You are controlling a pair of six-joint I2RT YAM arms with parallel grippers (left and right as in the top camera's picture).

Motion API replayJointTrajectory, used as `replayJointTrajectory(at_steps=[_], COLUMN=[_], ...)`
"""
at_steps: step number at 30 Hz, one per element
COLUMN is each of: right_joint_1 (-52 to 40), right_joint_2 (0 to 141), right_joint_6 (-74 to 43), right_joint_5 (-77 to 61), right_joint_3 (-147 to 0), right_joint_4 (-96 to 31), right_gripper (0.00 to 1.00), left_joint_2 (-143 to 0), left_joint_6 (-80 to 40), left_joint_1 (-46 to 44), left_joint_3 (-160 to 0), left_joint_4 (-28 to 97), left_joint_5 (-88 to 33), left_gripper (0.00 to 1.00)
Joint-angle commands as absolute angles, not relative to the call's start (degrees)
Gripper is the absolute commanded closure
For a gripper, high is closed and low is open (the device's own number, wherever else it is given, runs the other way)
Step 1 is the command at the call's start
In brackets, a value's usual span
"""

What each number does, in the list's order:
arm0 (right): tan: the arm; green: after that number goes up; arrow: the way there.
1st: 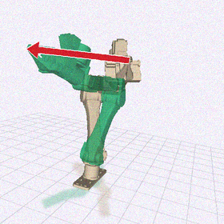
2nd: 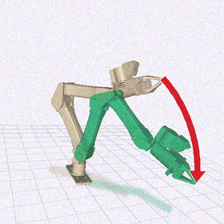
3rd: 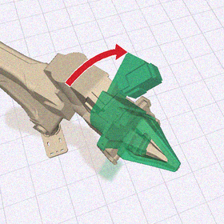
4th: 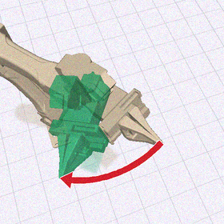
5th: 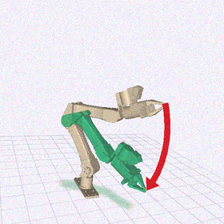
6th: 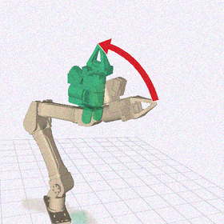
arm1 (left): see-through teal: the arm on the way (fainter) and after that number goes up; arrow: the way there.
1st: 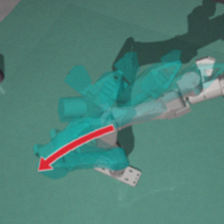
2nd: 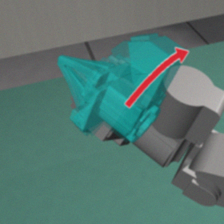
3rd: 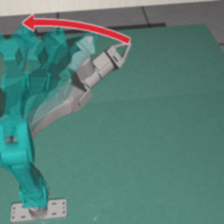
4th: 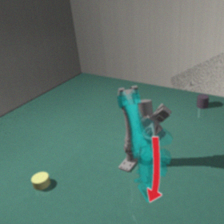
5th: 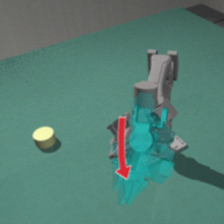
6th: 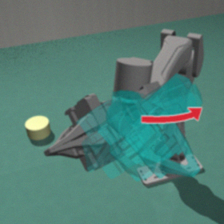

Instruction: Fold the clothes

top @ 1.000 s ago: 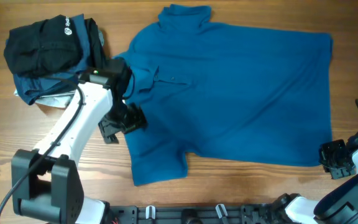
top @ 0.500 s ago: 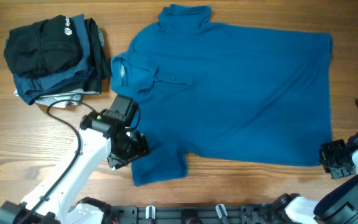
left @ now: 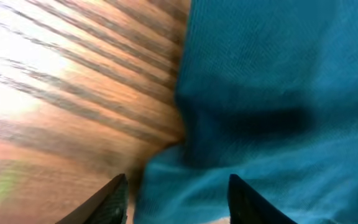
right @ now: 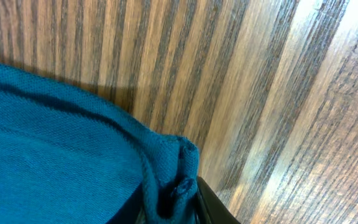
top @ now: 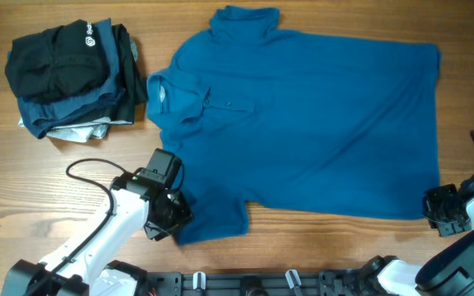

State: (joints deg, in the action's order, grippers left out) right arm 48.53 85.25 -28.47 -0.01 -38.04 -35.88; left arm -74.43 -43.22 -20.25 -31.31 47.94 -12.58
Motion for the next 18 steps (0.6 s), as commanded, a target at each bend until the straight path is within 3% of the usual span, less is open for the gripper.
replayJointTrajectory(at_steps=[1, 5, 7, 8, 9, 18], right_joint_1=[48.62, 48.62, 48.62, 48.60, 48.62, 48.62], right_joint_2=[86.80, 86.80, 86.80, 86.80, 86.80, 86.06], right_joint_6=[-28.64, -28.64, -28.62, -28.64, -28.64, -28.49], right_joint_5=[1.15, 1.15, 1.17, 1.15, 1.15, 1.63], right_joint_3=[-36.03, -36.03, -36.03, -36.03, -36.03, -42.50], right_joint_4=[-35.59, -35.59, -35.62, -35.59, -35.62, -42.83], right_gripper=[0.79, 0.79, 0.82, 0.84, 0.94, 0.96], left_joint_2=[-74.30, -75.79, -77.06, -77.78, -78.39, -78.65], left_joint_6=[-44.23, -46.13, -46.15, -46.15, -46.13, -37.71], left_joint_1=[-20.51, -20.51, -20.51, -20.51, -20.51, -20.51], left_joint_3=[-29.98, -29.93, -29.93, -29.93, -29.93, -37.36], left_joint_4=[47.72, 48.18, 48.16, 48.16, 48.16, 54.08], left_joint_5=[-14.13, -14.35, -14.48, -14.87, -15.27, -20.32], left_gripper=[0.48, 0.49, 0.66, 0.81, 0.96, 0.96])
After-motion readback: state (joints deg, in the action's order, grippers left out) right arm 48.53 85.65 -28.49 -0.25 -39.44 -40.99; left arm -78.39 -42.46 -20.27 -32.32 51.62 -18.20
